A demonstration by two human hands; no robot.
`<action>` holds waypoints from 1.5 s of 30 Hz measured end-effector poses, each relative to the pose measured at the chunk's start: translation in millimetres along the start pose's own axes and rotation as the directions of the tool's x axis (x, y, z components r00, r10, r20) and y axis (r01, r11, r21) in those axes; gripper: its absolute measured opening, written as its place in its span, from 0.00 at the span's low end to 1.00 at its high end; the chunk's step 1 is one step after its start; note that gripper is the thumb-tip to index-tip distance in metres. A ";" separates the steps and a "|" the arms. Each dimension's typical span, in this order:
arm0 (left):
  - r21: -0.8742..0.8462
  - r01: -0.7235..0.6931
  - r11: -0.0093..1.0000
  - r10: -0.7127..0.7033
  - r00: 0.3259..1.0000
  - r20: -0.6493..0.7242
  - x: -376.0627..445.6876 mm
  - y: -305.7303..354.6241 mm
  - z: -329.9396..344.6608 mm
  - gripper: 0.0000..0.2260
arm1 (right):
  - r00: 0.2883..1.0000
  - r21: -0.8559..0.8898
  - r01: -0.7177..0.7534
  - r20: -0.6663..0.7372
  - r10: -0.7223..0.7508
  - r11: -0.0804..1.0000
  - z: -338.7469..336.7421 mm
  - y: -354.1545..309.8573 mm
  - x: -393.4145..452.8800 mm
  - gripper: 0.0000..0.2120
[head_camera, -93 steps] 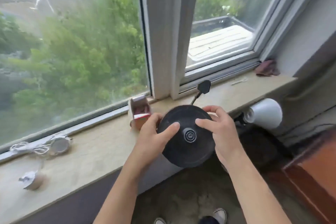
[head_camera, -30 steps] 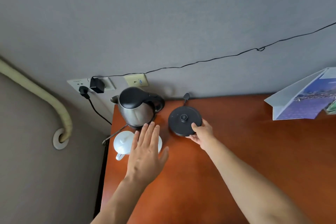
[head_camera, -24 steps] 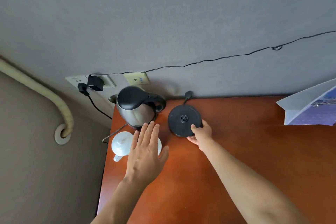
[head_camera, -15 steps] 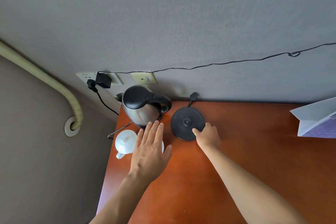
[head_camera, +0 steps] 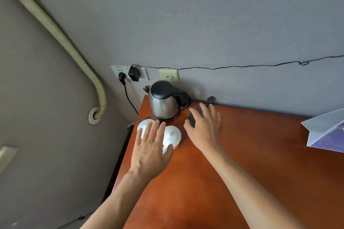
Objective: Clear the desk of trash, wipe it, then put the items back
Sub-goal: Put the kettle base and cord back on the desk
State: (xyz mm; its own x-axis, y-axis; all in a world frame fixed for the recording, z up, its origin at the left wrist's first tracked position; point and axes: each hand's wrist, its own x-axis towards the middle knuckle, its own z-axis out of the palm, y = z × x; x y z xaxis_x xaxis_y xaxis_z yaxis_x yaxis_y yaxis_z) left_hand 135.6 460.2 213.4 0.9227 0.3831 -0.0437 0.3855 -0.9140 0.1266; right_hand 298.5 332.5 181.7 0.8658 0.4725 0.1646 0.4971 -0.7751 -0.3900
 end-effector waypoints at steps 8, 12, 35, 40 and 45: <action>-0.085 0.223 0.971 -0.233 0.963 -0.133 -114.4 -90.7 -37.6 0.33 | 0.936 0.070 0.347 0.031 -0.349 0.935 -26.6 -148.9 -88.8 0.24; -0.115 0.359 0.926 -0.375 0.908 -0.189 -194.2 -151.4 -53.2 0.34 | 0.867 0.126 0.476 0.098 -0.488 0.871 -19.9 -228.9 -150.3 0.28; -0.209 0.955 0.213 -0.962 0.166 -0.219 -659.1 -284.9 -67.6 0.37 | 0.059 0.508 0.839 0.269 -0.961 0.193 19.9 -560.8 -514.8 0.33; -0.222 0.975 -0.010 -0.980 -0.053 -0.191 -705.7 -272.6 -67.2 0.38 | -0.113 0.601 0.796 0.268 -0.957 0.074 28.1 -587.5 -548.6 0.34; -0.226 0.961 -0.162 -0.960 -0.206 -0.189 -732.8 -264.3 -71.0 0.38 | -0.252 0.669 0.743 0.257 -0.933 -0.017 43.5 -607.2 -572.7 0.35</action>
State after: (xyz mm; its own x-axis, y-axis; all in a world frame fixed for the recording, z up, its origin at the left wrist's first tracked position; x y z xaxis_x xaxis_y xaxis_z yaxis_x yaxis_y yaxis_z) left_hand -643.0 430.5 282.3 -0.5620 0.8238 0.0744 0.8220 0.5462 0.1613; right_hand -501.7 550.8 284.8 -0.6967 0.7118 0.0895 0.5972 0.6446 -0.4773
